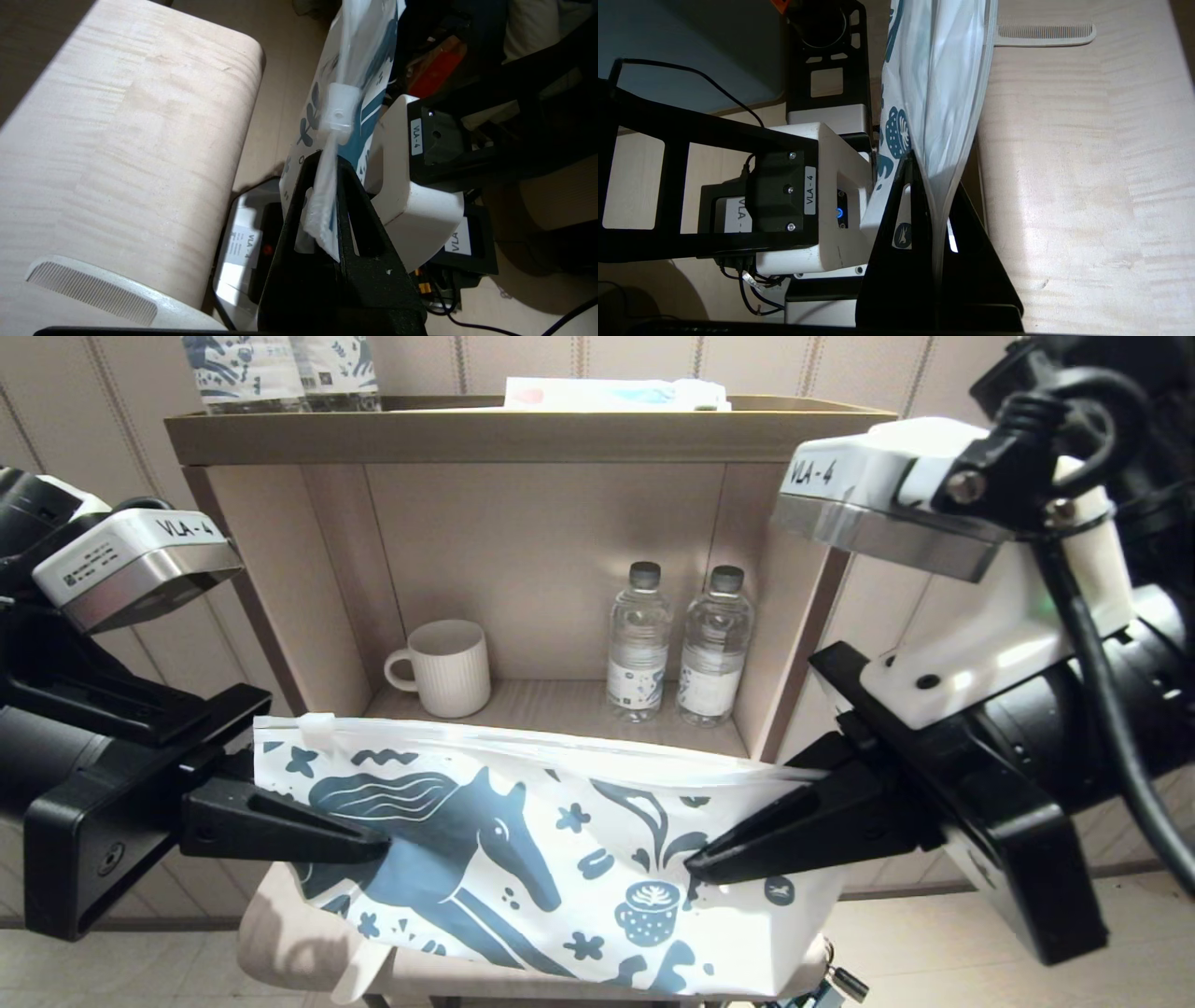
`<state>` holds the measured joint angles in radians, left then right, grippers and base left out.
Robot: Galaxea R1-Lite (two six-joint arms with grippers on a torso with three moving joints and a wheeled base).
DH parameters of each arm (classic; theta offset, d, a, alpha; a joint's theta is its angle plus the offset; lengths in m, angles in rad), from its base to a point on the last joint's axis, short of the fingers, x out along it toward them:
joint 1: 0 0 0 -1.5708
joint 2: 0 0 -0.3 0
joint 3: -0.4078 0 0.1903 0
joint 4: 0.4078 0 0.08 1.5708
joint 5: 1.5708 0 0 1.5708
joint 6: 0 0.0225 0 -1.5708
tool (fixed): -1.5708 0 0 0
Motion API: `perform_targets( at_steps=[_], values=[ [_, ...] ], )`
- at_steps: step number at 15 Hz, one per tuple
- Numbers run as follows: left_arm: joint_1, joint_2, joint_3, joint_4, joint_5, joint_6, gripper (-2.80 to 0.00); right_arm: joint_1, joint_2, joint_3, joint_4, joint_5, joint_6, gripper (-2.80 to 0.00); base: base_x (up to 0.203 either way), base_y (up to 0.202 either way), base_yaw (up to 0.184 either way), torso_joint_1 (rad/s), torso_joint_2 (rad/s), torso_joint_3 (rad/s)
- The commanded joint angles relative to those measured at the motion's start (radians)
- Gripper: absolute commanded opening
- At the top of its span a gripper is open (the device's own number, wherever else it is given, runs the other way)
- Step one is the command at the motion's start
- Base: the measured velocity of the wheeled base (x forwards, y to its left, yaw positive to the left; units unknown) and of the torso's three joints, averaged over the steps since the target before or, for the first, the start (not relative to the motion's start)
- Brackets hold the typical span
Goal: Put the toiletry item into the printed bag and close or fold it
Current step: Hand it to the other hand, then pick up the comb
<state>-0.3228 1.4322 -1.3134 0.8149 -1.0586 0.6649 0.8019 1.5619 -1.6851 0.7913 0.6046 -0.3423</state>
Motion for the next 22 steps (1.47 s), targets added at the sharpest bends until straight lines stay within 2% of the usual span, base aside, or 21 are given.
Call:
perform_targets(
  at_steps=[1,5,8,10,12,13,15,18,20,22],
  values=[
    [0.001,0.002,-0.001,0.004,-0.006,0.004,-2.80,0.002,0.004,0.013,0.003,0.001,-0.005,0.00,0.000,0.000,0.000,0.000,0.00,0.000],
    [0.000,0.000,0.014,0.003,0.006,0.005,-2.80,-0.004,0.004,0.027,0.003,0.003,-0.017,0.00,0.000,0.000,0.000,0.000,0.00,0.000],
    [0.001,-0.003,0.085,-0.074,0.028,0.008,-2.80,-0.010,0.001,0.027,0.003,0.001,-0.017,0.00,0.000,0.000,0.000,0.000,0.00,0.000],
    [0.001,-0.008,0.171,-0.179,0.097,0.014,-2.80,-0.011,-0.009,0.016,0.003,0.002,-0.013,0.00,0.000,0.000,0.000,0.000,0.00,0.000],
    [0.001,-0.009,0.280,-0.381,0.150,0.009,-2.80,-0.010,-0.033,-0.001,-0.012,0.006,-0.007,0.00,0.000,0.000,0.000,0.000,0.00,0.000],
    [0.001,-0.012,0.313,-0.438,0.178,0.007,-2.80,-0.010,-0.041,-0.002,-0.018,0.005,-0.005,0.00,0.000,0.000,0.000,0.000,0.00,0.000],
    [0.002,-0.040,0.326,-0.459,0.265,0.005,-2.80,-0.012,-0.042,0.007,-0.018,-0.001,0.000,0.00,0.000,0.000,0.000,0.000,0.00,0.000],
    [0.002,-0.106,0.361,-0.493,0.303,0.005,-2.80,-0.047,-0.033,0.009,-0.018,-0.025,0.027,0.00,0.000,0.000,0.000,0.000,0.00,0.000],
    [0.009,-0.148,0.403,-0.533,0.402,0.004,-2.80,-0.079,-0.013,0.006,-0.018,-0.049,0.064,0.00,0.000,0.000,0.000,0.000,0.00,0.000],
    [0.061,-0.189,0.450,-0.605,0.427,0.000,-2.80,-0.079,0.017,0.003,-0.046,-0.111,0.114,0.00,0.000,0.000,0.000,0.000,0.00,0.000]
  ],
)
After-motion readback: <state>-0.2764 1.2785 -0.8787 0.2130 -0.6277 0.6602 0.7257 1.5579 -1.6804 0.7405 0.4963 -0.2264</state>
